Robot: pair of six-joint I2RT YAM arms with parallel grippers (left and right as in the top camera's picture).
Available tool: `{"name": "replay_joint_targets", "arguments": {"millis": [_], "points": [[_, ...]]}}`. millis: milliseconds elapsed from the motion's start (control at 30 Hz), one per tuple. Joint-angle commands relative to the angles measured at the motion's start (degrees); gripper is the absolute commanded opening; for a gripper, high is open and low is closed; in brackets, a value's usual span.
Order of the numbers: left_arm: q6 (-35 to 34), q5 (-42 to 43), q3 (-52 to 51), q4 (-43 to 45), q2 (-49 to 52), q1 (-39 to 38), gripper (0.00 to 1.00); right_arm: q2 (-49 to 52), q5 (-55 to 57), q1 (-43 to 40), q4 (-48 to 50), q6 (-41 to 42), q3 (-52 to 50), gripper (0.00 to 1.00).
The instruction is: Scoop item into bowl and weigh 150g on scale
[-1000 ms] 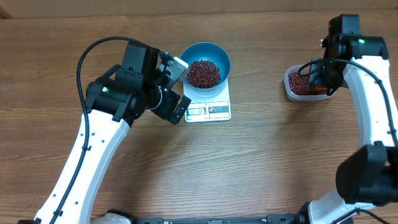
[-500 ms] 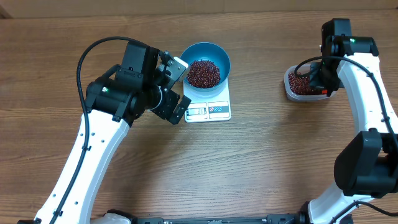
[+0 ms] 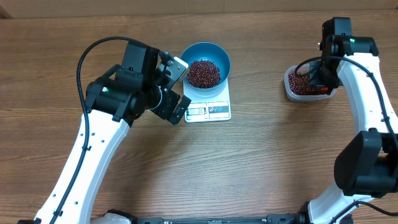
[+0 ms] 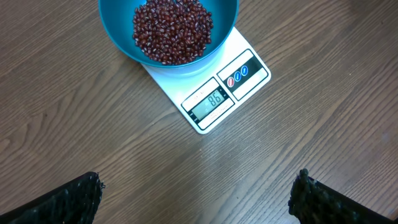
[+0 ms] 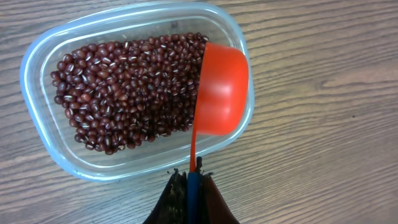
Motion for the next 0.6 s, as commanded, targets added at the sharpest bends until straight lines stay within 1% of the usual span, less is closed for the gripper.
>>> {"name": "replay_joint_targets", "arguments": {"millis": [0, 333, 567], "points": [[1.5, 0.9, 0.9, 0.0, -0.4, -0.4, 1.00, 1.0, -1.6, 0.0, 0.5, -2.3, -0.2, 0.04], [1.5, 0.9, 0.9, 0.0, -0.4, -0.4, 1.00, 5.2, -3.2, 0.0, 0.5, -2.8, -0.3, 0.04], [1.5, 0.9, 0.9, 0.0, -0.4, -0.4, 1.00, 5.8, -11.1, 0.0, 1.4, -5.4, -0.3, 0.04]]}}
